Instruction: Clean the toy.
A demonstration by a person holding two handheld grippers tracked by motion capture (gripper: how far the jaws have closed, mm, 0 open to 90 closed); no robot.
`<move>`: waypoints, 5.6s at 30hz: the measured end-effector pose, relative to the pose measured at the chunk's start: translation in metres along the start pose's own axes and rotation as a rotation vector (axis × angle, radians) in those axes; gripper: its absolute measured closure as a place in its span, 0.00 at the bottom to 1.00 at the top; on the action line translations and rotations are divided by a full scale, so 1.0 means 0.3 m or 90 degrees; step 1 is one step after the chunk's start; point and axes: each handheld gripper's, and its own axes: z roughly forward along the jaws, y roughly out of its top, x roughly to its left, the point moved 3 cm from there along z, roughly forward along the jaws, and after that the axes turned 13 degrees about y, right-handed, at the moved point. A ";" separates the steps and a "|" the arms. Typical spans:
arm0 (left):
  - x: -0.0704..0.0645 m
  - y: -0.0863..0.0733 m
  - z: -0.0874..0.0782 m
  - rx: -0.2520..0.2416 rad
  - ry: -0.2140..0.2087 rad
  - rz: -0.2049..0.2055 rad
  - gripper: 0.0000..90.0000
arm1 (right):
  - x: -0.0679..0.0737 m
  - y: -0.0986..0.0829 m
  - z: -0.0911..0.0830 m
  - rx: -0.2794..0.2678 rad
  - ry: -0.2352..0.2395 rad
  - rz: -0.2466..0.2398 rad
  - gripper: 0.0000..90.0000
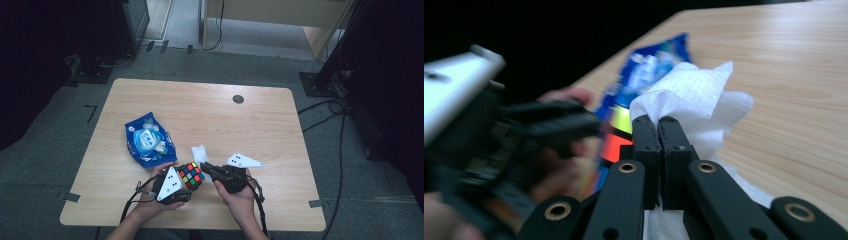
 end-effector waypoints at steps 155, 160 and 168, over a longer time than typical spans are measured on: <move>0.093 -0.003 -0.006 -0.009 0.050 -0.058 0.38 | -0.288 -0.145 -0.062 0.199 -0.297 -0.016 0.74; 0.085 -0.003 -0.002 -0.006 0.043 -0.057 0.38 | -0.281 -0.142 -0.070 0.187 -0.272 0.015 0.97; 0.052 -0.005 0.008 -0.003 0.019 -0.045 0.38 | -0.145 -0.039 -0.067 0.037 -0.094 0.017 0.98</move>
